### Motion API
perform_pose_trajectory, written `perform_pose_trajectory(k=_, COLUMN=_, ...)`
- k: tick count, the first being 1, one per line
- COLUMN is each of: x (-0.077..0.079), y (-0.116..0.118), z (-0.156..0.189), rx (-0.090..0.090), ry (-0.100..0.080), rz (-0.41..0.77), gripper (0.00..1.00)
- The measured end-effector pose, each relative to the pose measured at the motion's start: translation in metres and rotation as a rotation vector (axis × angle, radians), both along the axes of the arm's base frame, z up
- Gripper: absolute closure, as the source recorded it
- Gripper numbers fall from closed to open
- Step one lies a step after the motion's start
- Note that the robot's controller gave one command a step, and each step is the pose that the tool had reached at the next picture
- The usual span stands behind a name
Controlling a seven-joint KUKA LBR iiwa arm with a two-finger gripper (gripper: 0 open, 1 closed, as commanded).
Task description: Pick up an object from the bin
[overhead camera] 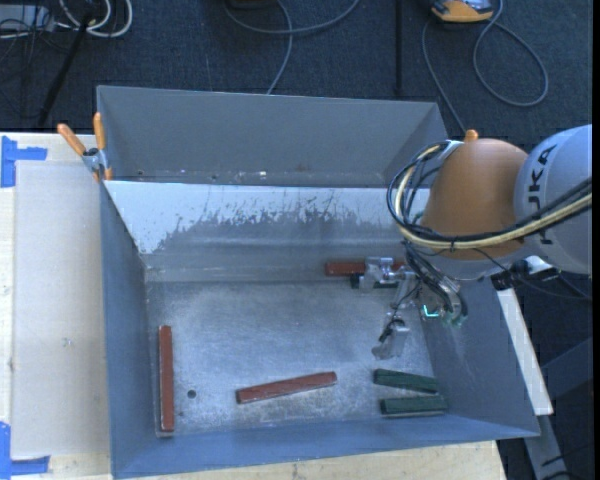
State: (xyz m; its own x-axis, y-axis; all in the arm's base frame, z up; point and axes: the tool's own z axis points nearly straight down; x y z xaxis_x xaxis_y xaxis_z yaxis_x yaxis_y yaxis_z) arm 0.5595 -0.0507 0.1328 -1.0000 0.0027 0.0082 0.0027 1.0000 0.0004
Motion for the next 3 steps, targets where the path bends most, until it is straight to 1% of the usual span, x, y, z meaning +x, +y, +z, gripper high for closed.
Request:
perform_pose_trajectory(k=1, x=-0.033, y=0.081, z=-0.066, rx=0.003, ry=-0.001, rz=0.074, gripper=0.0)
perform_pose_trajectory(k=2, x=-0.082, y=0.11, z=-0.062, rx=0.0, ry=-0.018, rz=0.146, gripper=0.0)
perform_pose_trajectory(k=3, x=-0.084, y=0.109, z=-0.063, rx=0.0, ry=-0.009, rz=0.147, gripper=1.0)
